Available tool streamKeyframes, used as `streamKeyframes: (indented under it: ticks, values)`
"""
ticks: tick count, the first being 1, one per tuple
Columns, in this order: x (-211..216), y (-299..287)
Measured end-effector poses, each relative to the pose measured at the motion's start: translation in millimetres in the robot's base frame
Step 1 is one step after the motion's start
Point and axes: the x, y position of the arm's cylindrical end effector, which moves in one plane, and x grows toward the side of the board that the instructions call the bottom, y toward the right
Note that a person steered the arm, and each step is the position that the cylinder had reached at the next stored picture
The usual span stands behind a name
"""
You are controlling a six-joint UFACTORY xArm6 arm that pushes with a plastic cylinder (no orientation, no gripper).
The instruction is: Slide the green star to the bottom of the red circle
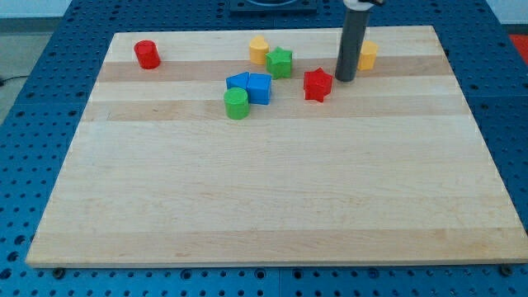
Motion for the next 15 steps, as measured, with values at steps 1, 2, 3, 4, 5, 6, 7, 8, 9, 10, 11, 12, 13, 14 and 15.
streamKeyframes:
  ticks: [1, 2, 3, 4, 5, 6, 7, 8, 9, 10, 11, 12, 13, 14, 15]
  values:
    - [-4, -29]
    - [-39, 13]
    - [-40, 5]
    - [-53, -55]
    - [-28, -107]
    - [-10, -156]
    - [27, -203]
    - [41, -251]
    - [30, -244]
    - [9, -243]
    - [8, -264]
    - [4, -279]
    - [-7, -289]
    - [9, -317]
    - [42, -342]
